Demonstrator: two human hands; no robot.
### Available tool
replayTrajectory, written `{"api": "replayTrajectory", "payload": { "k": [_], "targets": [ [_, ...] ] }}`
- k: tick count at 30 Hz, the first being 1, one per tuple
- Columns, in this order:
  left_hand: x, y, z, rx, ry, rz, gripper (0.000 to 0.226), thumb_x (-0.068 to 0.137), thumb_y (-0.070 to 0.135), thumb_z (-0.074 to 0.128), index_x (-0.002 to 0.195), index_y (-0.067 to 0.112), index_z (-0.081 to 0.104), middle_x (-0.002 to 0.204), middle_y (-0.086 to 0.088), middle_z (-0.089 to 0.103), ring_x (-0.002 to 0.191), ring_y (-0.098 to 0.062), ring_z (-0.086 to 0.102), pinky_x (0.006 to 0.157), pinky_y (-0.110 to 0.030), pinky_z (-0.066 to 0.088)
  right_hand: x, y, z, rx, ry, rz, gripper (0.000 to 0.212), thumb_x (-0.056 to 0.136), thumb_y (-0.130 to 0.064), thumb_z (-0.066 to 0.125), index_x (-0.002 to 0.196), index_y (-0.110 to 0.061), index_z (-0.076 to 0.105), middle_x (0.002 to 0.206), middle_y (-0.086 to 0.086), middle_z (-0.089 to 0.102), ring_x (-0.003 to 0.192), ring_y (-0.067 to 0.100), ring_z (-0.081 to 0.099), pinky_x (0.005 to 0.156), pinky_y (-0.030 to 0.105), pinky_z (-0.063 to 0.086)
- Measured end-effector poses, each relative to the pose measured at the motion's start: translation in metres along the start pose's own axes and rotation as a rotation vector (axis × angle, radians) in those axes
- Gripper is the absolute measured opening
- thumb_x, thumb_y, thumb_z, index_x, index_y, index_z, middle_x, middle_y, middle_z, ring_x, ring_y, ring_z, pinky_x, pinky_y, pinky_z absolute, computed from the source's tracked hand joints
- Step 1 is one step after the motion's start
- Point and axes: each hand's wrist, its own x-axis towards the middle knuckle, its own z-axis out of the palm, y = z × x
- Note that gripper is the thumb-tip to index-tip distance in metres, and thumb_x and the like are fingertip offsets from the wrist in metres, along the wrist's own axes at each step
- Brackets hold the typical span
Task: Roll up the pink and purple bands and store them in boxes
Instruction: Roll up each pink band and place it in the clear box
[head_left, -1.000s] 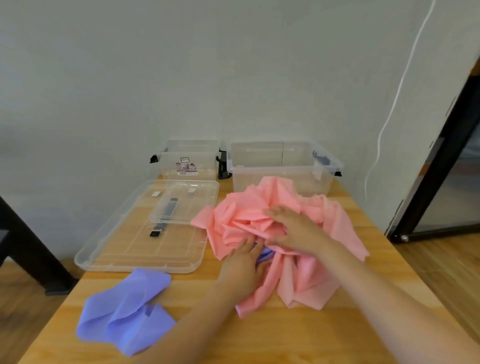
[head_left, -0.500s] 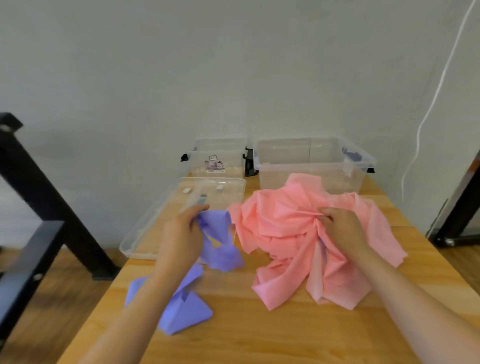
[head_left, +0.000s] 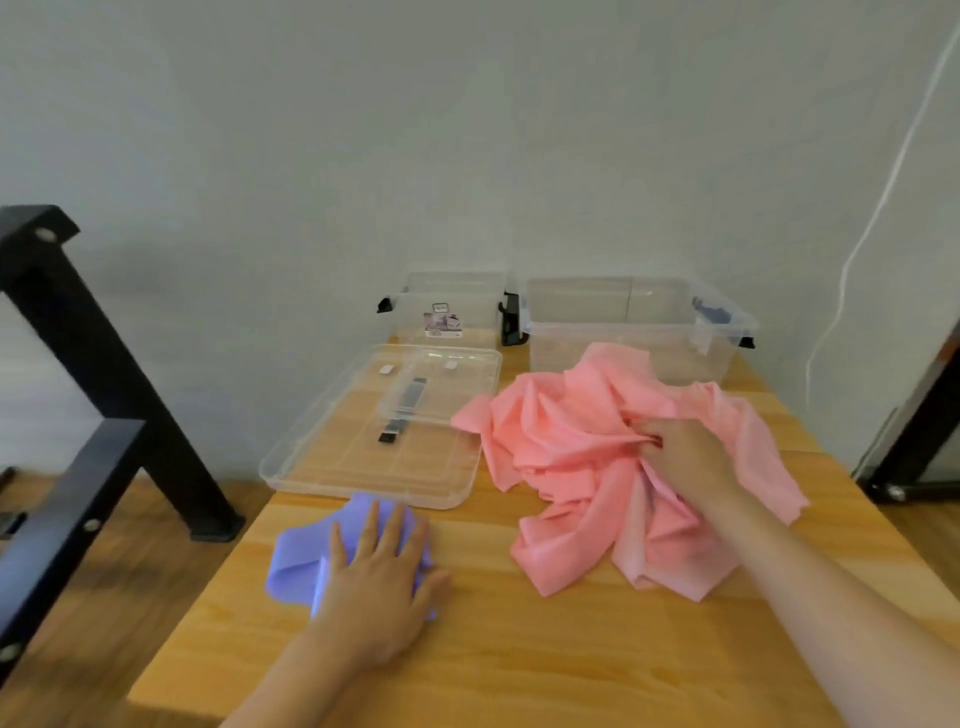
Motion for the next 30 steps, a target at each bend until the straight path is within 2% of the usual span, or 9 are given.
{"api": "replayTrajectory", "payload": {
  "k": [3,8,10,12,14,17,24,27,30],
  "targets": [
    [0.025,0.04,-0.025,-0.118,0.297,0.109,0.064,0.096,0.044,0.015,0.112,0.01,0.067,0.114,-0.009,0.066,0.107,-0.028,0.062,0.087,-0.053,0.047,0.009,0.008,-0.019,0.192,0.183,0.097,0.026,0.082,0.0,0.056,0.101,-0.008,0.072,0.102,0.013,0.07,0.097,0.027,0.062,0.078,0.026,0.041],
    [0.073,0.143,-0.051,-0.36,0.097,0.754,0.049,0.093,0.029,0.035,0.133,0.004,0.047,0.141,-0.016,0.043,0.131,-0.03,0.039,0.109,-0.041,0.025,0.026,0.005,-0.039,0.176,0.179,0.014,0.026,0.078,0.005,0.054,0.084,-0.011,0.074,0.085,0.01,0.071,0.083,0.021,0.062,0.06,0.02,0.033],
    [0.101,0.163,-0.041,-0.325,0.064,0.708,0.051,0.097,0.029,0.031,0.142,0.003,0.032,0.15,-0.015,0.028,0.139,-0.027,0.024,0.114,-0.035,0.012,0.033,0.01,-0.047,0.141,0.202,-0.012,0.029,0.079,0.005,0.053,0.095,-0.008,0.073,0.095,0.011,0.072,0.09,0.027,0.063,0.064,0.025,0.037],
    [0.124,0.173,-0.029,-0.303,0.091,0.632,0.064,0.089,0.038,0.017,0.139,0.003,0.038,0.145,-0.016,0.038,0.134,-0.026,0.035,0.112,-0.034,0.023,0.038,0.019,-0.056,0.127,0.223,-0.013,0.031,0.08,0.005,0.053,0.101,-0.008,0.072,0.101,0.01,0.071,0.095,0.027,0.062,0.069,0.028,0.041],
    [0.139,0.179,-0.021,-0.338,0.121,0.575,0.059,0.077,0.033,0.026,0.115,0.008,0.063,0.109,-0.012,0.067,0.097,-0.024,0.065,0.081,-0.033,0.054,0.041,0.03,-0.061,0.105,0.188,-0.011,0.029,0.079,0.006,0.054,0.099,-0.007,0.072,0.1,0.012,0.071,0.096,0.029,0.062,0.076,0.034,0.046],
    [0.15,0.185,-0.019,-0.322,0.209,0.525,0.039,0.068,0.027,0.037,0.086,0.023,0.072,0.067,0.008,0.066,0.057,-0.017,0.061,0.053,-0.016,0.045,0.041,0.042,-0.059,0.082,0.075,-0.059,0.033,0.078,0.004,0.057,0.107,-0.006,0.068,0.11,0.012,0.067,0.104,0.027,0.061,0.088,0.033,0.043],
    [0.125,0.196,0.006,-0.232,0.183,0.507,0.05,0.074,0.037,0.036,0.105,0.017,0.071,0.105,0.006,0.069,0.092,-0.012,0.066,0.08,-0.035,0.053,-0.026,0.054,-0.021,-0.232,0.102,-0.312,0.054,0.087,-0.036,0.041,0.139,-0.021,0.039,0.146,-0.006,0.031,0.137,0.012,0.024,0.112,0.038,0.021],
    [0.108,0.199,0.015,-0.196,0.098,0.489,0.052,0.087,0.043,0.03,0.109,0.018,0.069,0.114,0.005,0.067,0.102,-0.013,0.064,0.093,-0.036,0.046,-0.037,0.063,-0.009,-0.362,-0.112,-0.312,0.063,0.082,-0.047,0.021,0.141,-0.03,0.034,0.15,-0.011,0.025,0.138,0.007,0.019,0.112,0.041,0.024],
    [0.096,0.203,0.019,-0.115,0.063,0.504,0.053,0.084,0.044,0.031,0.11,0.018,0.069,0.116,0.004,0.066,0.109,-0.012,0.061,0.095,-0.041,0.03,-0.013,0.072,-0.015,-0.339,-0.215,-0.192,0.06,0.087,-0.046,0.004,0.147,-0.036,0.004,0.155,-0.015,-0.001,0.142,0.005,-0.004,0.114,0.038,0.001]
  ]
}}
